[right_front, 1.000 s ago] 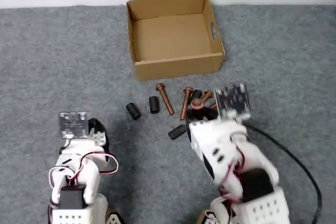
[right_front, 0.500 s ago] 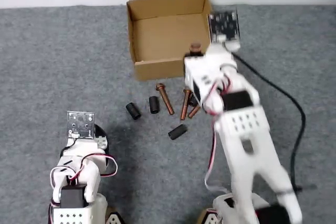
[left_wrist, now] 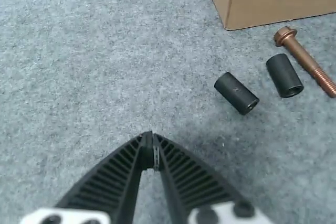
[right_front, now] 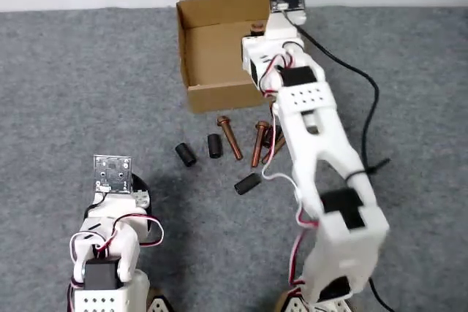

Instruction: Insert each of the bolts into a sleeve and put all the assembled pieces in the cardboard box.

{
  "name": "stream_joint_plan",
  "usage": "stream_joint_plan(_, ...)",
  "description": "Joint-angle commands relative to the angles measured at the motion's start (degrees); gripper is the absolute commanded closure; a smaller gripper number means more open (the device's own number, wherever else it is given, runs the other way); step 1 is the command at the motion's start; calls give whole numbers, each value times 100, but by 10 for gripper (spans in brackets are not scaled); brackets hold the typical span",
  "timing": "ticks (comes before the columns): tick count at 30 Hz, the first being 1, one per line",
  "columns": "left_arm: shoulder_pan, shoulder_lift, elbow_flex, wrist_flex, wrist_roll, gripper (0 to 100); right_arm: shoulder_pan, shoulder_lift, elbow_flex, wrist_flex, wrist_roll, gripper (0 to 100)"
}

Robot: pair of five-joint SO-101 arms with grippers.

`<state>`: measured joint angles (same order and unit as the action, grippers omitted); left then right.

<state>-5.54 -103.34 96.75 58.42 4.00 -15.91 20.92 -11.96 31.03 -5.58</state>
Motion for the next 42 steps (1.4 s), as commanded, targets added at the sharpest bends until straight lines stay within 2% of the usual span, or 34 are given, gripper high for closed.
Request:
stream_joint_plan(1,-44,0,-22,70,-53,995,40,514,-985,-154,-9,991)
stream_joint_plan(7,-44,0,-22,79,-53,995,57,1516,-1591,-101,9,991)
stream_joint_plan(11,-44,0,-22,88,-53,995,40,1859,-1591,365,466,990)
stream_joint_plan(20,-44,0,-22,88,-53,995,48,1991,-1600,664,571,986)
stream_joint_plan(24,-44,0,-22,88,-53,995,31,1991,-1600,708,571,890)
stream_joint_plan(27,-44,0,-22,88,-53,995,4,1921,-1741,1112,536,842)
stream_joint_plan(31,-44,0,-22,88,-62,995,-40,1754,-2092,1543,527,843)
stream_joint_plan(37,-44,0,-22,88,-62,995,-48,1305,-2479,2791,510,843)
stream_joint_plan(42,-44,0,-22,88,-62,995,-22,813,-2479,3600,-62,844)
